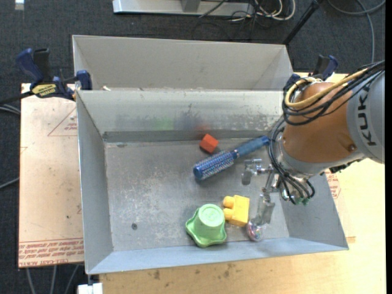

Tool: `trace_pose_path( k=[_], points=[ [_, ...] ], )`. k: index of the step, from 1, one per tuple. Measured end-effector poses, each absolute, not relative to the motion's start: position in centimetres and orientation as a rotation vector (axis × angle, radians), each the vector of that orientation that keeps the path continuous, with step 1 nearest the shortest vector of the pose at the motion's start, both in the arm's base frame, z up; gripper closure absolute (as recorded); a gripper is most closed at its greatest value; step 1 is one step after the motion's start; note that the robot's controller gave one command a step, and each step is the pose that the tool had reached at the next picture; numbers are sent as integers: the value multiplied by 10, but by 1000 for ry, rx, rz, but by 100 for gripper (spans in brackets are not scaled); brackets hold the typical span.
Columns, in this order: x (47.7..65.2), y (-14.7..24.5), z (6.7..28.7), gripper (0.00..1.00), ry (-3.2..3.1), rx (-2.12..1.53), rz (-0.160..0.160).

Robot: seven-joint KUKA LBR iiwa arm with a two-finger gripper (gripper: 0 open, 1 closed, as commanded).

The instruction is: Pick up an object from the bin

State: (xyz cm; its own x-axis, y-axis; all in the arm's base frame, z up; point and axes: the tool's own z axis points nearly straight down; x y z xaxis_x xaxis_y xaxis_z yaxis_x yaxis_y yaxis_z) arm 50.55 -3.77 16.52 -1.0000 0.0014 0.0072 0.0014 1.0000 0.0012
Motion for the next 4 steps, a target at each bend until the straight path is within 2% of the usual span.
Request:
trace_pose_path(
  k=[1, 2, 3, 4],
  points=[
    [490, -8, 75, 0, -3140, 295, -2],
    [527, -35, 70, 0, -3145, 66, -1],
    [527, -34, 71, 100, -3144, 69, -2],
    [572, -39, 206, 100, -3154, 46, 1]
  ],
)
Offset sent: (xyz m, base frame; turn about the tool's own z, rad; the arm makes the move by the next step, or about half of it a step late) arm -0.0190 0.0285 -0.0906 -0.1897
